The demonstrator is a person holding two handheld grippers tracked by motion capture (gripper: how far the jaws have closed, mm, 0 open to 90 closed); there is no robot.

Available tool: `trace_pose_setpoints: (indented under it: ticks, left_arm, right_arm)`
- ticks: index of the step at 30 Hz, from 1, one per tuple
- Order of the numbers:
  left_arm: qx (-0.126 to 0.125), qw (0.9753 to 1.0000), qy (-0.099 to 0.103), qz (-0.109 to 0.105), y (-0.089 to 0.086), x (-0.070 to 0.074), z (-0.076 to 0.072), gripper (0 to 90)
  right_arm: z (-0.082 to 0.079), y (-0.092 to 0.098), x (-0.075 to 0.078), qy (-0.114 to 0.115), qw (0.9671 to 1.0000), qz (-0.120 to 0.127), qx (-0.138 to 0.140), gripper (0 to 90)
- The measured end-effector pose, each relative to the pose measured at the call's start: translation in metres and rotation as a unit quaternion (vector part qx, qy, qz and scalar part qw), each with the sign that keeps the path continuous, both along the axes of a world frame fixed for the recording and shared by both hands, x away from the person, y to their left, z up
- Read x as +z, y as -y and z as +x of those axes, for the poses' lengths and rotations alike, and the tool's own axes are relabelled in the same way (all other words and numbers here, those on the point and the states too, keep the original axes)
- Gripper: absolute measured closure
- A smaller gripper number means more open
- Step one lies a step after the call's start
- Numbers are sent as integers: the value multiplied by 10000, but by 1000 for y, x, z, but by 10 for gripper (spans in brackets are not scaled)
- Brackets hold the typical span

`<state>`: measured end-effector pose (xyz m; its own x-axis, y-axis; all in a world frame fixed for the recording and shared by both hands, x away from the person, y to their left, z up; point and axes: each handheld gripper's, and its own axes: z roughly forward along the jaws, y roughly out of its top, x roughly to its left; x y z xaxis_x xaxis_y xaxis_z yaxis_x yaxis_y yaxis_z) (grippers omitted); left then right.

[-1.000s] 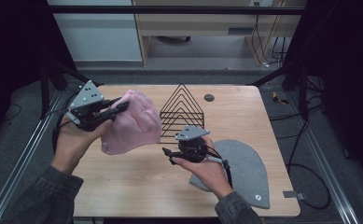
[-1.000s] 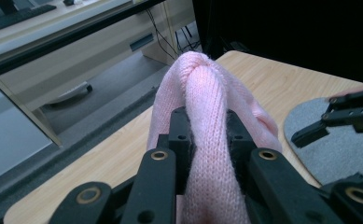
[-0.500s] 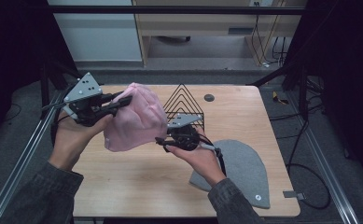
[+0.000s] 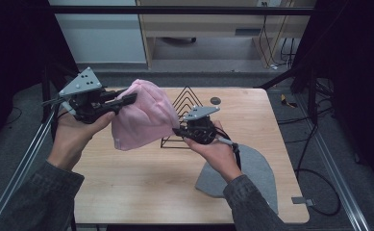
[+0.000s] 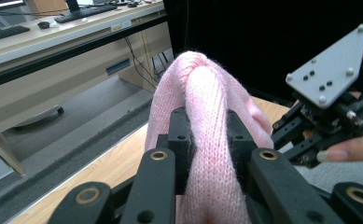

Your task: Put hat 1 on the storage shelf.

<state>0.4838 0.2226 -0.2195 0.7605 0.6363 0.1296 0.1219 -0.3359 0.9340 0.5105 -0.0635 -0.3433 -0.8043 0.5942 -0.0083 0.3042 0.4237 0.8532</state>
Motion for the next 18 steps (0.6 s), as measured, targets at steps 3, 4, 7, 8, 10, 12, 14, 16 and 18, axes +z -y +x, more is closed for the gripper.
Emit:
trace_pose_setpoints:
  ticks: [3, 4, 7, 8, 10, 12, 14, 16, 18]
  left_arm:
    - [32, 10000, -16, 1, 3, 2, 12, 768]
    - [56, 10000, -6, -11, 5, 3, 16, 768]
    - [72, 9999, 69, -47, 9, 10, 28, 767]
    - [74, 9999, 107, -42, 11, 12, 32, 767]
    - [94, 9998, 174, -49, 15, 16, 40, 767]
    - [99, 9997, 221, -23, 20, 21, 52, 766]
    - [101, 9996, 274, -64, 25, 24, 62, 766]
    - [112, 9993, 342, -65, 29, 25, 71, 766]
    - [111, 9993, 341, -116, 34, 23, 80, 766]
  right_arm:
    - [6, 7, 4, 4, 10000, -26, -60, 839]
    - [8, 8, 6, 12, 10000, -34, -70, 839]
    - [14, 12, 13, 71, 9999, -12, -127, 837]
    - [16, 13, 16, 104, 9998, -15, -153, 837]
    - [22, 17, 22, 155, 9997, 9, -205, 836]
    - [29, 21, 28, 192, 9994, 33, -289, 836]
    - [36, 26, 33, 187, 9991, 112, -375, 835]
    - [43, 30, 36, 220, 9987, 138, -446, 835]
    - [48, 33, 36, 197, 9982, 182, -541, 835]
